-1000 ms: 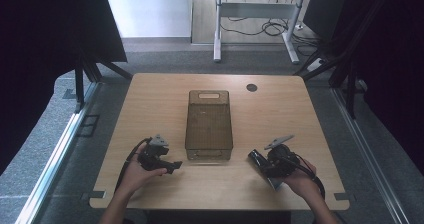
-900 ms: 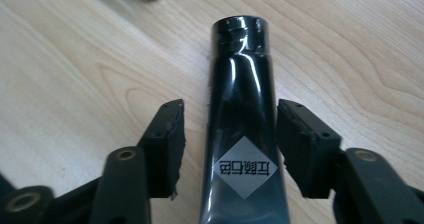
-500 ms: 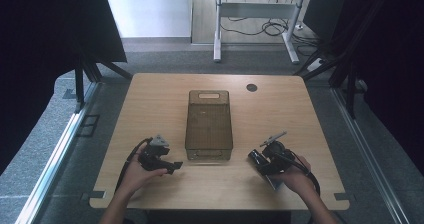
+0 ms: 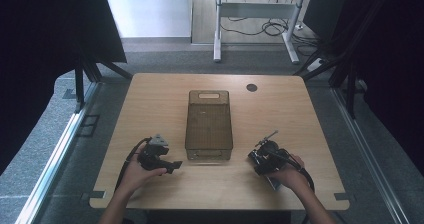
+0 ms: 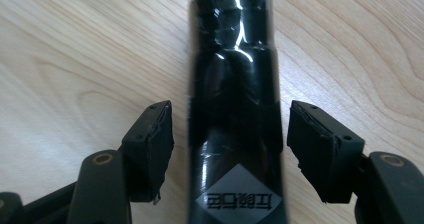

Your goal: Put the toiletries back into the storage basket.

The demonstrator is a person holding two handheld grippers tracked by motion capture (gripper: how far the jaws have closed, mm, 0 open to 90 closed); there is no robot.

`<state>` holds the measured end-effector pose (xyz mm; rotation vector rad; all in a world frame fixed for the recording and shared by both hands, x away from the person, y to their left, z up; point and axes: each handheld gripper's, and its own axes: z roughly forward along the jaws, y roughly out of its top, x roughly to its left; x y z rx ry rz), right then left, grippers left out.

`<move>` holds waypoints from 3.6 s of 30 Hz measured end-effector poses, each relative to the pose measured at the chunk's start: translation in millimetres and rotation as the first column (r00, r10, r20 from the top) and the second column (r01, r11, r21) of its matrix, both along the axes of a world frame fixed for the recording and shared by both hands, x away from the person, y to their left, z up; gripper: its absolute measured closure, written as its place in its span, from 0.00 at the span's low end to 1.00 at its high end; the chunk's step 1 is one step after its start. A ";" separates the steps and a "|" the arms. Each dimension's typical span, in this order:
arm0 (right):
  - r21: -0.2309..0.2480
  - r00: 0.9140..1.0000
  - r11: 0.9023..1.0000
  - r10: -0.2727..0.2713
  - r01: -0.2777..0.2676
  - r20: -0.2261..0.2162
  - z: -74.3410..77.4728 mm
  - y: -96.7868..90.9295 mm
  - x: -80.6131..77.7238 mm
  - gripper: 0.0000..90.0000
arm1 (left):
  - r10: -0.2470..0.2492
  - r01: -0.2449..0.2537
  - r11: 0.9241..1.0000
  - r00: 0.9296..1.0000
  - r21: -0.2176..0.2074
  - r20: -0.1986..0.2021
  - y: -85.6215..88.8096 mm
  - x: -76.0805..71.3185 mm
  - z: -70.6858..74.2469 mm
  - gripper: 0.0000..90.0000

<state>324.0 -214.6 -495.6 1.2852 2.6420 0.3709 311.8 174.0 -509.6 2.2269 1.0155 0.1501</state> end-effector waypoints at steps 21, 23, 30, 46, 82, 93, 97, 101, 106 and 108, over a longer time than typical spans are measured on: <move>-0.012 0.997 1.000 -0.017 0.017 -0.070 -6.7 -2.5 5.4 0.49 | -0.003 0.003 1.000 1.000 0.005 0.001 -1.2 0.2 -0.4 0.25; -0.012 0.997 1.000 -0.015 0.015 -0.073 -6.6 -2.4 5.7 0.49 | 0.001 -0.001 1.000 1.000 0.006 -0.002 -1.5 0.2 -0.8 0.25; 0.027 0.996 1.000 -0.005 0.007 -0.087 -4.9 -6.2 7.3 0.50 | -0.004 0.004 1.000 1.000 0.009 0.000 -2.8 -0.5 -0.7 0.25; 0.150 0.997 0.988 -0.019 0.030 -0.073 26.3 -11.9 8.8 0.50 | -0.001 0.001 1.000 1.000 0.005 -0.008 -6.5 -1.1 -3.2 0.25; 0.318 0.998 0.946 -0.046 0.059 -0.046 91.9 23.3 43.6 0.50 | -0.012 0.012 1.000 1.000 0.003 0.009 -4.3 -2.2 1.7 0.25; 0.320 0.999 0.947 -0.028 0.040 -0.040 106.2 43.3 55.9 0.51 | -0.019 0.019 1.000 1.000 0.001 0.008 -4.5 -1.1 0.4 0.25; 0.330 0.998 0.943 -0.034 0.047 -0.044 109.6 46.9 59.2 0.51 | -0.021 0.021 1.000 1.000 0.002 0.009 -4.9 -1.5 0.7 0.25; 0.333 0.998 0.942 -0.037 0.050 -0.044 112.0 51.0 62.1 0.51 | -0.021 0.021 1.000 1.000 0.002 0.009 -4.7 -1.4 0.7 0.25; 0.330 0.999 0.943 -0.026 0.039 -0.043 114.3 56.6 65.7 0.51 | -0.022 0.022 1.000 1.000 -0.001 0.009 -4.6 -1.2 0.6 0.25; 0.335 0.998 0.941 -0.031 0.045 -0.046 114.8 57.9 67.5 0.51 | -0.022 0.022 1.000 1.000 0.000 0.009 -4.6 -1.2 0.6 0.25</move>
